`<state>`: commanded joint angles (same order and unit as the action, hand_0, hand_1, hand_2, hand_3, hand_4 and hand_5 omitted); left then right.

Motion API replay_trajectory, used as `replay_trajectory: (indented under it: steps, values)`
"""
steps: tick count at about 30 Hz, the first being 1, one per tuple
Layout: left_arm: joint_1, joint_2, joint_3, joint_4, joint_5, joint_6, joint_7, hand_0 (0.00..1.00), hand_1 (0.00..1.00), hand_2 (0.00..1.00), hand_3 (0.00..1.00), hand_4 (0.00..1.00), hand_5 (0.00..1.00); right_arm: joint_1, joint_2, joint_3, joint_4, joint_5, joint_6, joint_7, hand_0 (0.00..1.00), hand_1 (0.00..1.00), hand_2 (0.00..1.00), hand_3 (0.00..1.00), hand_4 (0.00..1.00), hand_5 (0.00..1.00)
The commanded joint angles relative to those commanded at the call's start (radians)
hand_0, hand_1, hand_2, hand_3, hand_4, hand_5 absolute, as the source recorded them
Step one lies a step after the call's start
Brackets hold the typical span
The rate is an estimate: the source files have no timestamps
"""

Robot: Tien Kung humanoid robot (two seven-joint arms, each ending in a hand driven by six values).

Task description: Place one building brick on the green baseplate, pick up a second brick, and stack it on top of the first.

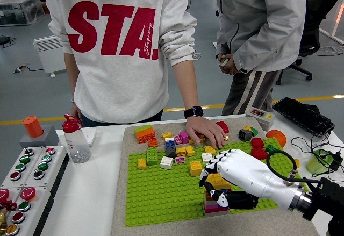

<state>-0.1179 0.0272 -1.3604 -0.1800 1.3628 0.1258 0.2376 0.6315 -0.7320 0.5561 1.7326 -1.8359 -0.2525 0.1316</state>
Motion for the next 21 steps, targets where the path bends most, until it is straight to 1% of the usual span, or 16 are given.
replay_trajectory:
  steps: [21]
  values:
    - [0.006,-0.002,-0.004,0.000,0.009,0.001,0.002,0.661,0.687,0.689,0.576,0.291,0.998,-0.011,0.010,-0.018,-0.041,0.008,-0.001,0.002,0.534,0.572,0.560,0.522,0.307,0.390]
